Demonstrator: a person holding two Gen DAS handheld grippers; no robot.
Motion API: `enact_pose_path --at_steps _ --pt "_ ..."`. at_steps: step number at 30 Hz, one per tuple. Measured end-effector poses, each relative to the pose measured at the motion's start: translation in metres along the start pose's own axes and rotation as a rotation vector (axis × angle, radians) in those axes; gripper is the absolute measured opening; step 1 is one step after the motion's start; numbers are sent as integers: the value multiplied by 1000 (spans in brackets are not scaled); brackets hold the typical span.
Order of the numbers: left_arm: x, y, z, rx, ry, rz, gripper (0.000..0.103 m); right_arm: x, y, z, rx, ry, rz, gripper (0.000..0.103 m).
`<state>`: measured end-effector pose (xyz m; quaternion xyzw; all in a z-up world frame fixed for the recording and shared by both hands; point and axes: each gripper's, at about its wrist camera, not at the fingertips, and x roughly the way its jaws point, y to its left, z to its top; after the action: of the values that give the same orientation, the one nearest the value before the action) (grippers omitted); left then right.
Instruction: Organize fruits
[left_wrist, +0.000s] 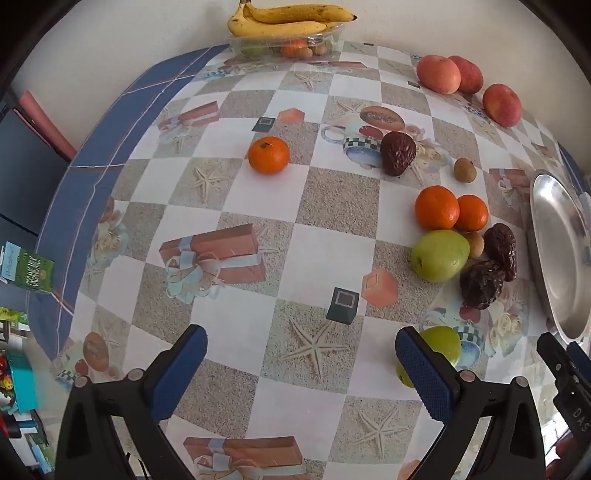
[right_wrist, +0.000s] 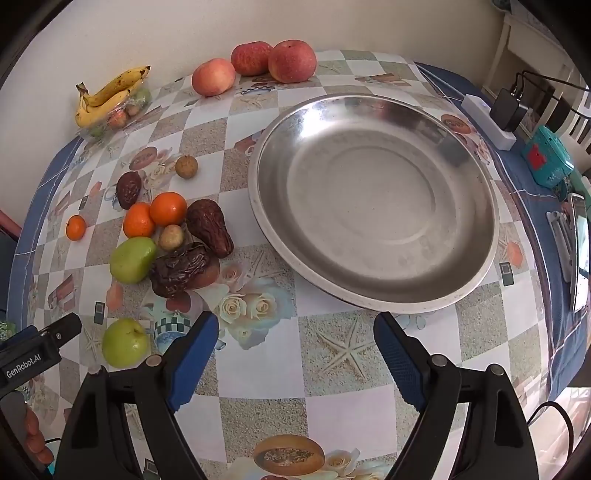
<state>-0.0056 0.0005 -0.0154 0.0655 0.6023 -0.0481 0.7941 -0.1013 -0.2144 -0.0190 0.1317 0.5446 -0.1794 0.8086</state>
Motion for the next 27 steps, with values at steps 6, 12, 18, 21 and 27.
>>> enact_pose_path --at_steps 6,12,18,21,27 --pt "-5 -4 0 23 1 -41 103 -1 1 1 10 2 3 87" --pt "-9 -8 -2 45 -1 -64 103 -2 -1 1 13 -2 9 87" --pt "-8 -10 -4 50 -1 -73 103 -4 -2 1 21 -3 20 87" --pt "-9 -10 -5 56 -3 -74 103 -5 -2 0 21 -5 21 87" --pt "-9 -10 -4 54 -6 -68 103 -6 -3 1 24 -9 26 87"
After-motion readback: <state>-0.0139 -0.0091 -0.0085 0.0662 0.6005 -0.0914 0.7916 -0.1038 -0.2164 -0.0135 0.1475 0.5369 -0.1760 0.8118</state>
